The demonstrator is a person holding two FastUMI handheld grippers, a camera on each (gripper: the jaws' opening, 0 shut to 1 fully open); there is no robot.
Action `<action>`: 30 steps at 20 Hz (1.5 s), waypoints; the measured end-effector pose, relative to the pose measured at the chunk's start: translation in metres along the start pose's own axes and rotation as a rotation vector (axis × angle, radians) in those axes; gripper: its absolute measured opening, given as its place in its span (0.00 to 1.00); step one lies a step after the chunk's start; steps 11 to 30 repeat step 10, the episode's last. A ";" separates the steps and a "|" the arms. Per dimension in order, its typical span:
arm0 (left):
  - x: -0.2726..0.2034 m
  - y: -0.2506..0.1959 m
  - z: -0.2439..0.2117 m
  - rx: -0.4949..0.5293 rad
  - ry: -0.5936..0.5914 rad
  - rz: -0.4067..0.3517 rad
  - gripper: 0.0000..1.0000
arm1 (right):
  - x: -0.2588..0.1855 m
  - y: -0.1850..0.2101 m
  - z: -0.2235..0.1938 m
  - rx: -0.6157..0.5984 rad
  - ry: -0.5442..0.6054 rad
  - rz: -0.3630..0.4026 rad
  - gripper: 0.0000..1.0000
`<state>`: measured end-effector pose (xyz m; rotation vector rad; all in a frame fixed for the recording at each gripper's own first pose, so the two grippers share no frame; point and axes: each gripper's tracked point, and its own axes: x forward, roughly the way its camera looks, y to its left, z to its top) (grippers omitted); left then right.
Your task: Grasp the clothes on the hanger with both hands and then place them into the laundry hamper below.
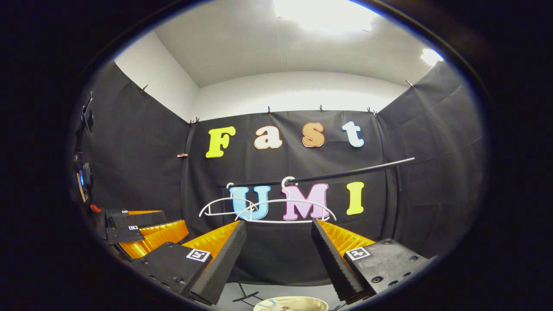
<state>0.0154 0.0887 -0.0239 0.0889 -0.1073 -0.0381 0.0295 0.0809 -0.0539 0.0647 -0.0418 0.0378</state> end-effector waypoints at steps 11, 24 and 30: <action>0.008 -0.041 0.010 -0.034 -0.003 0.032 0.92 | -0.005 -0.042 0.028 -0.002 -0.051 -0.009 0.94; 0.008 -0.041 0.010 -0.034 -0.003 0.032 0.92 | -0.005 -0.042 0.028 -0.002 -0.051 -0.009 0.94; 0.008 -0.041 0.010 -0.034 -0.003 0.032 0.92 | -0.005 -0.042 0.028 -0.002 -0.051 -0.009 0.94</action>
